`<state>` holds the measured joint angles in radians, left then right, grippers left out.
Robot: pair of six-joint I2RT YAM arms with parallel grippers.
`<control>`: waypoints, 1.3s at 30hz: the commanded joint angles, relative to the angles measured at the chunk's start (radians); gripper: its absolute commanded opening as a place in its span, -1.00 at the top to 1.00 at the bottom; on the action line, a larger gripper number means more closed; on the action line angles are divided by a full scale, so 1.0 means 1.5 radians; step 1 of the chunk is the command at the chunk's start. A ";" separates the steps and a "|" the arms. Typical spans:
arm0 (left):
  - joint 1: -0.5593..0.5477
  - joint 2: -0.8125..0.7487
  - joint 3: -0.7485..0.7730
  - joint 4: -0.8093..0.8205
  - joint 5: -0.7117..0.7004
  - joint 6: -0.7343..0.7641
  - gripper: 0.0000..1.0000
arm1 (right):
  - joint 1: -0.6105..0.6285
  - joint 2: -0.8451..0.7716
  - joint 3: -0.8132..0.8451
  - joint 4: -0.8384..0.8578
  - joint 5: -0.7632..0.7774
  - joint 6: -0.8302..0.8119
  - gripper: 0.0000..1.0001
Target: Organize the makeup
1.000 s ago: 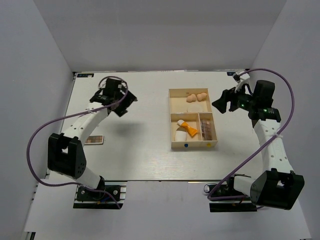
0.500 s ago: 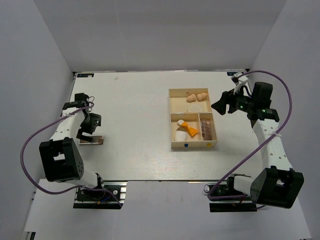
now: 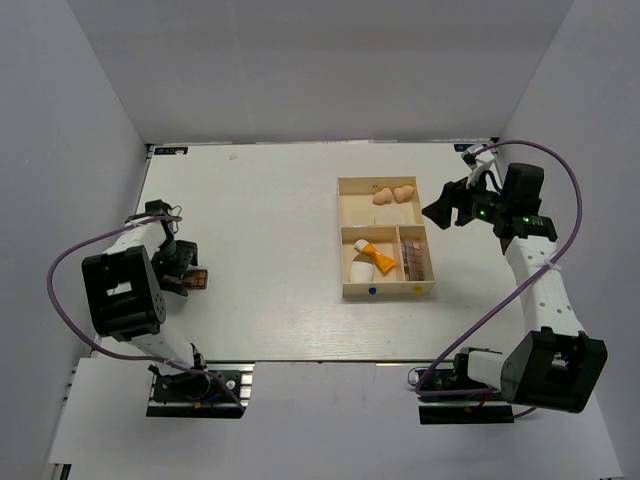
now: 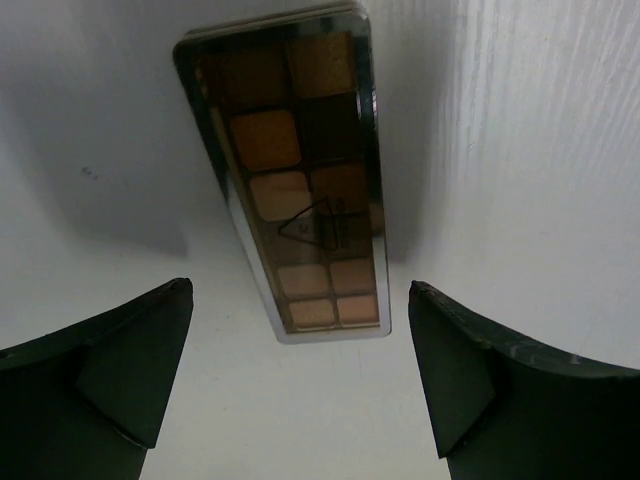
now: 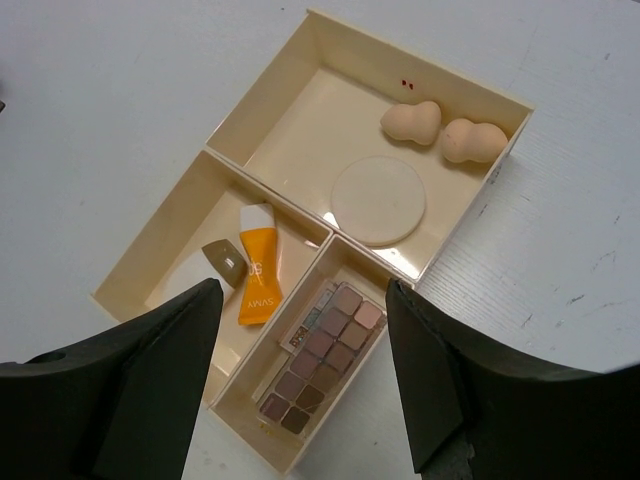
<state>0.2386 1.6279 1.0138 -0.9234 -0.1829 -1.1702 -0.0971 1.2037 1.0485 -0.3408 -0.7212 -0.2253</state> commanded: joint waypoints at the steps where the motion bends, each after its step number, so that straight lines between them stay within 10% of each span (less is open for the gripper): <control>1: 0.008 0.010 -0.007 0.050 0.007 0.004 -0.96 | -0.002 0.007 0.014 0.011 -0.007 -0.009 -0.45; 10: 0.008 0.049 -0.049 0.095 0.018 0.000 -0.84 | -0.001 0.018 0.027 0.003 -0.003 -0.008 -0.45; 18: -0.007 -0.007 -0.092 0.128 0.047 0.018 0.27 | -0.001 0.013 0.025 0.001 -0.004 -0.007 -0.44; 22: -0.045 -0.072 -0.121 0.246 0.214 0.070 0.83 | -0.003 0.014 0.023 -0.001 -0.009 -0.006 -0.44; 29: -0.255 -0.034 -0.041 0.396 0.387 0.113 0.95 | -0.002 0.020 0.024 0.003 -0.020 0.005 -0.16; 39: -0.497 0.125 0.278 0.432 0.391 0.161 1.00 | -0.005 -0.017 0.011 0.003 0.012 0.005 0.02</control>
<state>-0.4393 1.7775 1.3125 -0.3206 0.3542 -0.9726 -0.0982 1.2243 1.0504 -0.3454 -0.7120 -0.2165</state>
